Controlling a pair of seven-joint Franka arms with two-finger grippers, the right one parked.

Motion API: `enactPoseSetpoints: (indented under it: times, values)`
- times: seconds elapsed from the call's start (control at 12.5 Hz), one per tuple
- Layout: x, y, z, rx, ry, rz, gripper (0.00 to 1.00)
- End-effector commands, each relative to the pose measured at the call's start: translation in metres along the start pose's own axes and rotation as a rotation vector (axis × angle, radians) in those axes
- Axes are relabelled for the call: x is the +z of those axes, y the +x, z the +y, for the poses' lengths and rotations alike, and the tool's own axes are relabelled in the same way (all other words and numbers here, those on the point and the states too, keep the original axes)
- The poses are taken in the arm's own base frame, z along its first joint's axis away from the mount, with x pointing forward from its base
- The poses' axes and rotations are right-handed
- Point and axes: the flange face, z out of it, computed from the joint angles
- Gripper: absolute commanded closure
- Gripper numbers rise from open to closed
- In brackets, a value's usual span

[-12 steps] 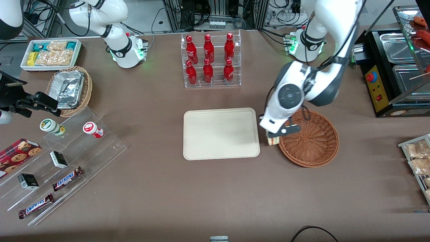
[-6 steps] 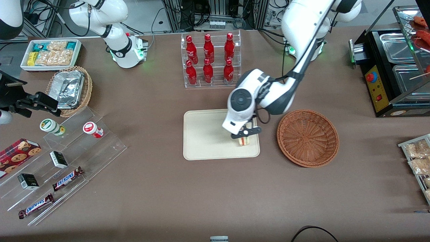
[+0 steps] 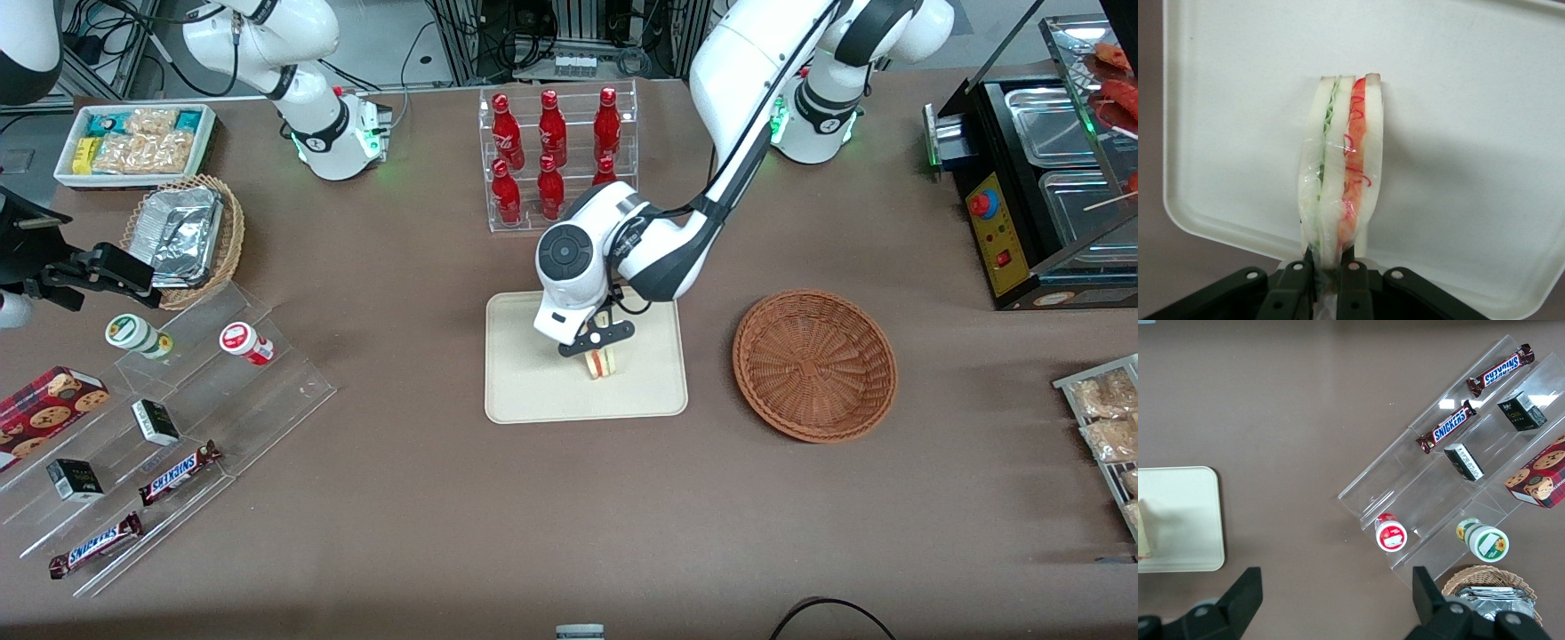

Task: Place sandwich from basket to tray
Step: 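Lower the sandwich onto the tray and open the left gripper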

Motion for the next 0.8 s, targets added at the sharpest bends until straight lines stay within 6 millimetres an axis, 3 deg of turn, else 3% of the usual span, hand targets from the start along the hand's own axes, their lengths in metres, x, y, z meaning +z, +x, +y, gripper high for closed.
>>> enactPoseSetpoints:
  times: [0.0,0.08,0.16,0.24,0.4,0.56,0.72]
  values:
    - [0.009,0.0,0.012,-0.02,-0.02,0.01,0.89]
    - [0.008,0.002,0.012,-0.018,-0.03,0.014,0.8]
    - [0.006,0.004,0.011,-0.025,-0.033,0.014,0.28]
    - [0.0,0.004,0.011,-0.021,-0.04,0.019,0.0]
    - [-0.023,0.006,0.007,-0.018,-0.059,0.033,0.0]
    - [-0.066,0.016,-0.01,-0.036,-0.074,0.048,0.0]
    - [-0.092,0.019,-0.029,0.018,-0.033,0.035,0.0]
